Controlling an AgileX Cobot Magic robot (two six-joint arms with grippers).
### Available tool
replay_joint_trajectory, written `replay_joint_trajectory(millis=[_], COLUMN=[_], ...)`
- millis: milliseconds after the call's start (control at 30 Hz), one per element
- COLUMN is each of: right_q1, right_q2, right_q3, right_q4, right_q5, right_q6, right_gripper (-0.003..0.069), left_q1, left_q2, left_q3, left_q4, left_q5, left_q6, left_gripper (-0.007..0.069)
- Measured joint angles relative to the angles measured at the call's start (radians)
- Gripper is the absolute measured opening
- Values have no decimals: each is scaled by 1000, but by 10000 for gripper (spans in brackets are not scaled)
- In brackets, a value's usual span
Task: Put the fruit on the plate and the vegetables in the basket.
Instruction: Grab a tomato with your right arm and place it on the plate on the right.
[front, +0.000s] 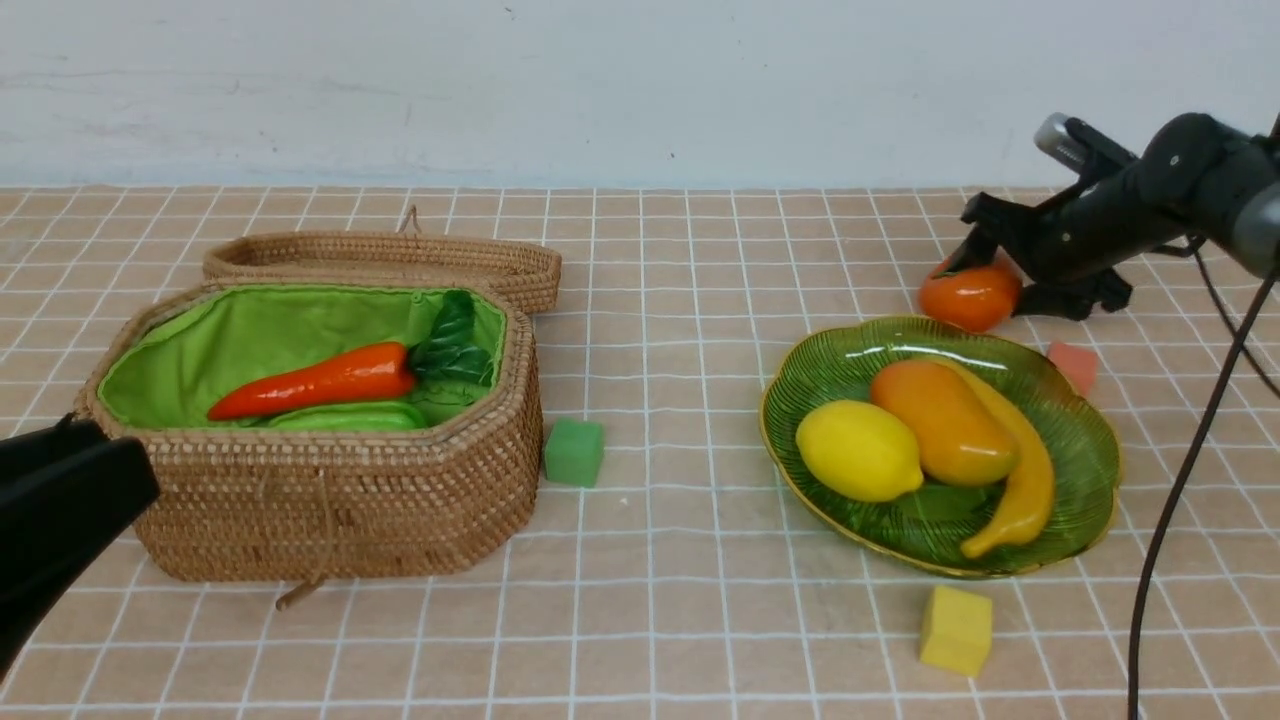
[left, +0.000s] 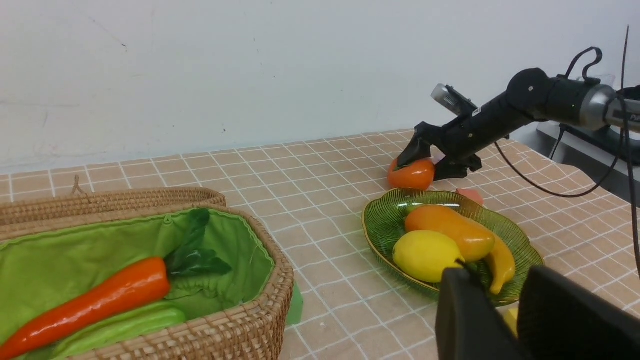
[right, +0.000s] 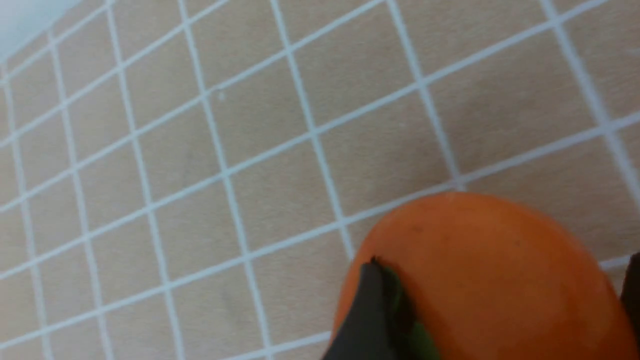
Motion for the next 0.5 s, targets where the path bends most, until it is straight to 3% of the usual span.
replay_joint_trajectory(millis=[100, 333, 500], right_q1=[0, -2, -4], right_q2=[1, -7, -113], right_q3=[-1, -15, -15], right_q4=[12, -6, -69], right_q5=[-1, 23, 162], right_q6=[-5, -67, -92], right_gripper=[530, 529, 529], left_q1=[0, 0, 0], left_q2=[0, 0, 0], left_q3=[0, 0, 0], left_q4=[0, 5, 14], left_q5=[0, 0, 0], left_q6=[0, 0, 0], left_gripper=[165, 165, 165])
